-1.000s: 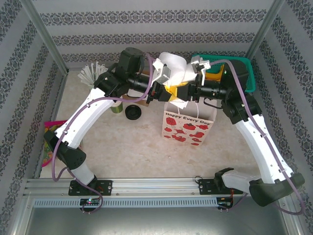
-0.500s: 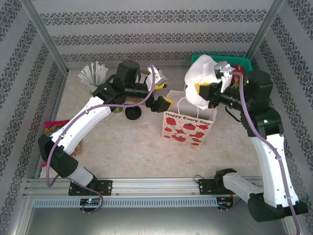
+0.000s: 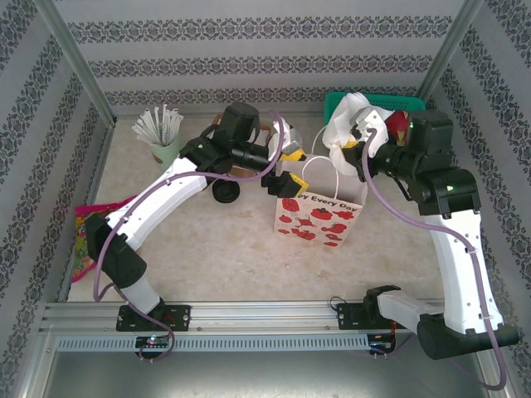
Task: Pack the takeout coffee
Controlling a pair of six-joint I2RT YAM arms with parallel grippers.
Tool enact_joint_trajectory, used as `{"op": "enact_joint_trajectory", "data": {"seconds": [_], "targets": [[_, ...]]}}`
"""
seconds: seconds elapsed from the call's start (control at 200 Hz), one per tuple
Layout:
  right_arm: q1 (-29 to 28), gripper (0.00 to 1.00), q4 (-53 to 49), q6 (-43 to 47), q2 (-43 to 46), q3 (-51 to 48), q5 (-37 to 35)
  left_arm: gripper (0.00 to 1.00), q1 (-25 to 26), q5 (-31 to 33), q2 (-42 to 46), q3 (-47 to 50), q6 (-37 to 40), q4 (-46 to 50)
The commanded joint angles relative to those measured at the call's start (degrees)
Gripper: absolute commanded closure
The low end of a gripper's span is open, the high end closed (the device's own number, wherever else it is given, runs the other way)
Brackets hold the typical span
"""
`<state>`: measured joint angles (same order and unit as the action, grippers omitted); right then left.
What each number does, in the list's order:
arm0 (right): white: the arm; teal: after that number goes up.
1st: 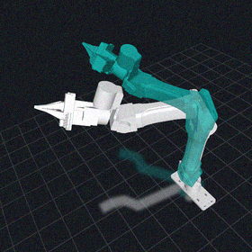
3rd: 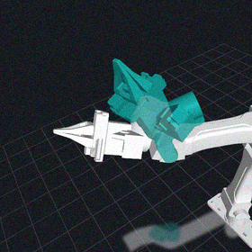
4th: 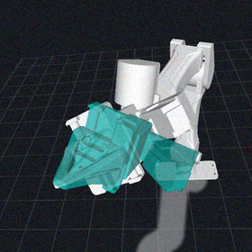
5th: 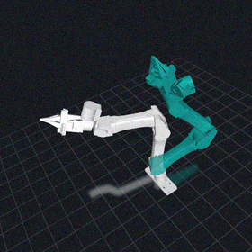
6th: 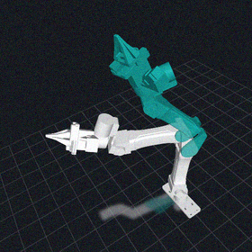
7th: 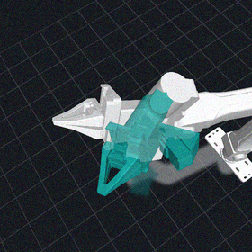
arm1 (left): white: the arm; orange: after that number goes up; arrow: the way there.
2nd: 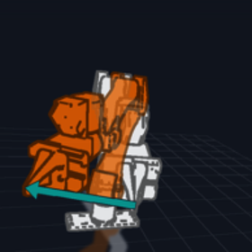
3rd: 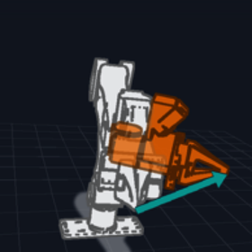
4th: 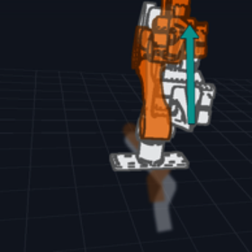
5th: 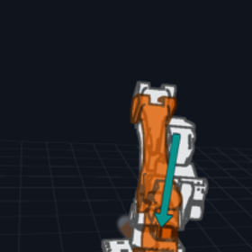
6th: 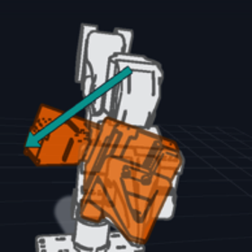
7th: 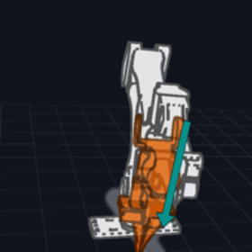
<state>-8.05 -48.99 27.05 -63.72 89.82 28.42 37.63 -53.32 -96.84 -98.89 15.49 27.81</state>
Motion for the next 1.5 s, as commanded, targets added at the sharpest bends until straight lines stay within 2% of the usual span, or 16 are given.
{"op": "enact_joint_trajectory", "data": {"seconds": [0.0,0.1,0.2,0.235,0.29,0.335,0.395,0.565,0.699,0.889,0.964,1.034,1.154,1.219,1.304,1.499], "targets": [[0.8,1.00,-2.4,4.2,1.1,3.2,-2.2,0.08,0.8,1.3,-1.5,-1.9,2.2,1.7],[0.9,1.00,-3.8,4.7,1.1,2.2,-0.5,0.08,0.9,5.5,-1.7,-1.2,1.2,-0.6],[0.9,1.00,-6.1,5.3,-0.1,0.4,6.5,0.11,0.9,2.3,-2.2,-1.7,1.7,0.1],[0.9,1.00,-6.3,5.1,-0.7,-0.2,9.5,0.18,0.9,-0.6,-2.4,-2.1,2.4,1.0],[0.6,1.00,-6.5,4.7,-1.7,-0.8,13.5,0.47,0.9,-5.3,-2.6,-2.9,3.7,3.1],[0.3,1.00,-6.7,4.3,-2.7,-1.0,15.9,0.56,0.9,-7.2,-2.6,-3.1,3.8,3.8],[-0.3,1.00,-7.5,4.5,-4.7,-0.7,17.1,0.56,0.9,-8.4,-2.3,-2.9,4.1,4.7],[-2.3,1.00,-9.8,8.5,-9.1,-2.0,14.0,0.57,1.1,-10.7,-1.8,-2.8,5.6,7.2],[-4.1,1.00,-12.8,10.1,-12.1,-2.4,15.2,0.54,1.2,-10.0,-1.2,-2.3,5.6,7.2],[-8.8,1.00,-14.0,12.1,-16.7,-4.6,8.0,0.51,1.2,-8.0,0.8,-1.9,4.4,5.7],[-9.6,1.00,-14.2,12.5,-18.3,-4.6,7.0,0.47,1.2,-5.1,2.8,-0.6,4.1,5.0],[-9.8,0.97,-14.1,12.8,-19.4,-4.6,6.6,0.40,1.2,0.6,5.8,2.3,2.6,2.6],[-10.8,0.85,-15.4,13.8,-21.6,-4.4,2.8,0.26,0.8,14.2,11.6,10.0,-3.5,-7.0],[-11.7,0.67,-18.6,16.2,-22.8,-3.1,1.7,0.20,0.4,18.6,14.1,13.6,-7.0,-11.5],[-11.8,0.55,-20.3,17.1,-22.2,-1.3,3.4,0.15,0.1,23.7,16.4,16.4,-10.7,-14.8],[-9.7,0.35,-14.3,14.9,-15.9,-1.6,7.6,0.05,-0.2,37.2,17.3,18.7,-16.2,-16.7]]}}
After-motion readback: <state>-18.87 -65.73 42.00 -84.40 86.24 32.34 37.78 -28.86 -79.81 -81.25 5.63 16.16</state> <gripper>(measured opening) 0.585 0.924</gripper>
